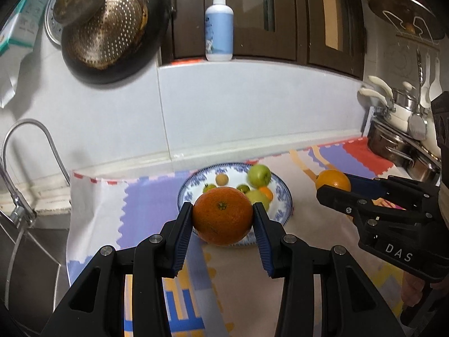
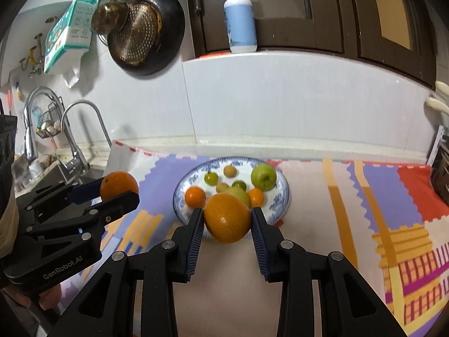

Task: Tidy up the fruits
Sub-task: 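Carry both held oranges over the plate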

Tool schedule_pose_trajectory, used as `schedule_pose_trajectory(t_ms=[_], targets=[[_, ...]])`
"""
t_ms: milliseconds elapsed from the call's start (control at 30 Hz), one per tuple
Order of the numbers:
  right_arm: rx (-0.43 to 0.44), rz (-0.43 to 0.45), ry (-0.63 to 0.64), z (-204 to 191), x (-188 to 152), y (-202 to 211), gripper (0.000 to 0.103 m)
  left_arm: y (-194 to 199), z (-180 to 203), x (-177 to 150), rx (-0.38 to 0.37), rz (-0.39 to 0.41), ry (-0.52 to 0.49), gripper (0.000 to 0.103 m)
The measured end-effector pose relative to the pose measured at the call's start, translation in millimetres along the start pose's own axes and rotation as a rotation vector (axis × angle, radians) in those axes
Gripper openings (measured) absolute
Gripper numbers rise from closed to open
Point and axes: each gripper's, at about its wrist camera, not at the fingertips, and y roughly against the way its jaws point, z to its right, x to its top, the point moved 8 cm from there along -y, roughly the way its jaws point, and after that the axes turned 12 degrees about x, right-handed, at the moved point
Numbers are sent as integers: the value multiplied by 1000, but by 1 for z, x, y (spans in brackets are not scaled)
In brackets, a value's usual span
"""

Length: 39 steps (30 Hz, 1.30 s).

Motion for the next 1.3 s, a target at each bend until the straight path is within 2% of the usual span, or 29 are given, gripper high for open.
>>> schedule_pose_trajectory(t_ms=[267,600,967,1300], targets=[[22,23,30,4,30,-14,35,-17,-6,23,2,14,15,42],[57,-9,32,20,52,-61,35,-67,-10,36,23,-28,-3,42],[68,-83,48,40,57,-128,35,-130,-13,21,32,-119,-23,42],[100,-150,52,53,47,-177,35,-170,-7,5,-6,-196,-43,42]])
